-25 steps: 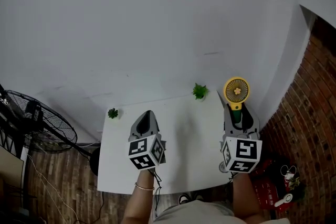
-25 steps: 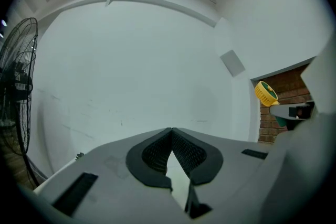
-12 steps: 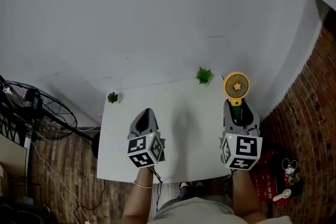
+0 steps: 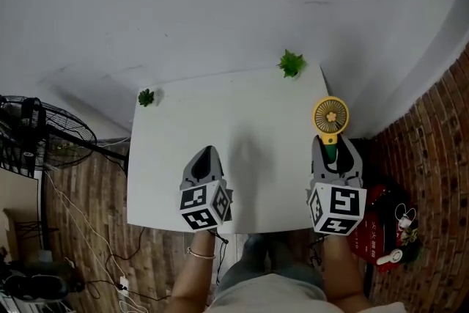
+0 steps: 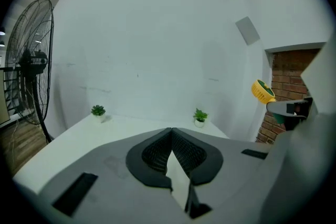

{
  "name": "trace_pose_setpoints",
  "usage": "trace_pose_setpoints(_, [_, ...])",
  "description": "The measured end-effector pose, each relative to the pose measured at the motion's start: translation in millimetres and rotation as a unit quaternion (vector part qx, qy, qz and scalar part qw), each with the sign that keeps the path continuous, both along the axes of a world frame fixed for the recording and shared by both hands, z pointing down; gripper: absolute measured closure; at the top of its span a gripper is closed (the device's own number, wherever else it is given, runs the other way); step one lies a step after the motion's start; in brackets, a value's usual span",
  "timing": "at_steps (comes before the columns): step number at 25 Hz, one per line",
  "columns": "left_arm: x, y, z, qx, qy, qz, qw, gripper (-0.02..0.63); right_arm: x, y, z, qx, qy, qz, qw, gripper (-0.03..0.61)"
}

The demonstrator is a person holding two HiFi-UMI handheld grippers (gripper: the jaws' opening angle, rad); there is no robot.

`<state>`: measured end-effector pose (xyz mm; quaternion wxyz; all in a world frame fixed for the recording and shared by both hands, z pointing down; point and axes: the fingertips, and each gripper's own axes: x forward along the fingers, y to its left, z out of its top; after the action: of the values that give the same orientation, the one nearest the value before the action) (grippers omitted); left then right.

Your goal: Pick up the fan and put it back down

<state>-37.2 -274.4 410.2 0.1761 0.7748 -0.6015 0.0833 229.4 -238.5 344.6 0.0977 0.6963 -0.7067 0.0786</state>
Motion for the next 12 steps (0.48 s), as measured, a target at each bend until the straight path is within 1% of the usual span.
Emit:
trace_pose_setpoints(6, [-9.9,20.0,54.4,-0.059,-0.006,-0.019,0.9980,0.602,-12.3,6.9,59.7,-0.064,-0.017,-0.016,0.998,0.400])
trace_pose_setpoints(12, [-21.6,31.9,93.8,-0.097,-0.014,-0.034,0.9946,0.602,-21.9,16.8,113.6,-0.116,-0.037,-0.025,0.992,0.400])
